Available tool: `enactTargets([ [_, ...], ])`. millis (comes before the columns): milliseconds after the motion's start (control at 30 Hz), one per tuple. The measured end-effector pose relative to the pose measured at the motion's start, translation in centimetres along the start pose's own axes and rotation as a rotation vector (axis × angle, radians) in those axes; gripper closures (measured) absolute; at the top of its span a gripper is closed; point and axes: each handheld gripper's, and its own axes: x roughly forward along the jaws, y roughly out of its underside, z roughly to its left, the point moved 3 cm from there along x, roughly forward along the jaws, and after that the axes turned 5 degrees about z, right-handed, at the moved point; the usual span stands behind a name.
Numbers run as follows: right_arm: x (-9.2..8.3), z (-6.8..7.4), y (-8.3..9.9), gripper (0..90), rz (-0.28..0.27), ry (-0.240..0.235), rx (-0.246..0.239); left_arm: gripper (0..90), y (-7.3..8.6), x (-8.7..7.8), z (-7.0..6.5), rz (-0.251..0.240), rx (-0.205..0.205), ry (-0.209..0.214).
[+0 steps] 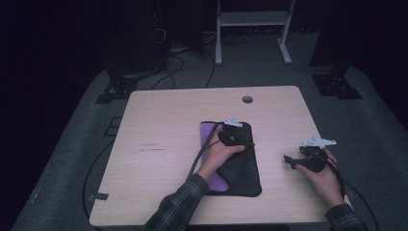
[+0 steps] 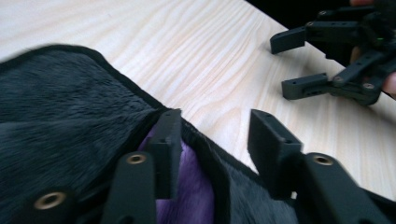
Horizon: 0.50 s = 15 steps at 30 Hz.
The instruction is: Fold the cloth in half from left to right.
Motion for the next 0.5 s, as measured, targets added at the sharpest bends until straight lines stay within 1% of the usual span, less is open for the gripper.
enactTargets([
  [67,0.0,0.0,0.0,19.1,0.0,0.0,0.0,50.5,0.3,-1.1,0.0,-0.013,0.015,-0.022],
  [133,0.0,0.0,0.0,17.4,0.002,-0.003,-0.003,47.5,0.7,-2.2,0.0,-0.004,0.038,-0.053],
  [167,0.1,0.1,0.0,16.2,0.004,-0.005,-0.009,46.4,1.0,-2.7,0.1,-0.004,0.043,-0.064],
  [200,0.1,0.1,0.0,15.2,0.006,-0.009,-0.011,45.4,1.2,-3.2,0.3,-0.004,0.046,-0.073],
  [233,0.1,0.1,0.0,15.2,0.006,-0.009,-0.011,44.7,1.2,-3.2,0.3,-0.004,0.046,-0.073],
  [267,0.1,0.2,0.0,14.9,0.008,-0.01,-0.011,44.5,1.7,-4.0,0.5,0.001,0.044,-0.087],
  [300,0.1,0.2,0.0,14.9,0.008,-0.01,-0.011,43.8,1.7,-4.0,0.5,0.001,0.044,-0.087],
  [333,0.1,0.2,0.0,13.5,0.009,-0.011,-0.013,42.9,2.1,-4.9,0.7,0.005,0.05,-0.103],
  [367,0.1,0.2,0.0,13.2,0.011,-0.01,-0.012,42.3,2.3,-5.4,0.7,0.007,0.055,-0.112],
  [400,0.1,0.2,0.0,13.2,0.011,-0.009,-0.012,41.3,2.3,-5.4,0.7,0.007,0.055,-0.112],
  [433,0.1,0.2,0.0,13.2,0.011,-0.009,-0.012,40.1,2.8,-6.2,0.7,0.007,0.061,-0.131],
  [500,0.1,0.2,0.0,12.4,0.012,-0.009,-0.013,37.5,3.6,-7.1,0.9,0.015,0.074,-0.152],
])
